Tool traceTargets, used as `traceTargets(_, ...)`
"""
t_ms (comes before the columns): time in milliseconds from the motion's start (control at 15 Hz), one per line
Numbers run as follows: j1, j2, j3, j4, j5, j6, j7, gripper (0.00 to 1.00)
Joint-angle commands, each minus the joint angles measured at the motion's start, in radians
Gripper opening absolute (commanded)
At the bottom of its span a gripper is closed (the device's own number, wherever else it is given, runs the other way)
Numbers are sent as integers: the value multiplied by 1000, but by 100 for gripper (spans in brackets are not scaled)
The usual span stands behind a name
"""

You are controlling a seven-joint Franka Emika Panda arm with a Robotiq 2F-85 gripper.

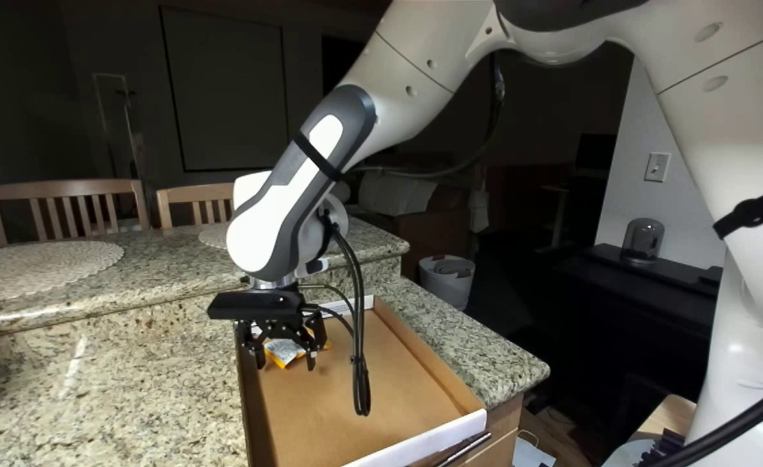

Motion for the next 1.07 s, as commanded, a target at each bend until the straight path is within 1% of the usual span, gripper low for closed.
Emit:
traceTargets(0,22,73,-36,70,-1,35,37,100)
traceTargets(200,22,90,-52,109,9,44,39,100)
traceTargets(267,20,94,-55,119,11,43,40,75)
traceTargets(333,21,99,-59,128,9,41,41,74)
traceTargets(400,23,105,-63,133,6,37,42,68)
traceTargets(467,27,108,-67,135,1,37,44,60)
traceTargets(600,30,112,-70,138,-2,30,43,47)
traceTargets(800,32,115,-69,147,3,23,40,30)
traceTargets(1000,36,117,-71,154,2,24,42,10)
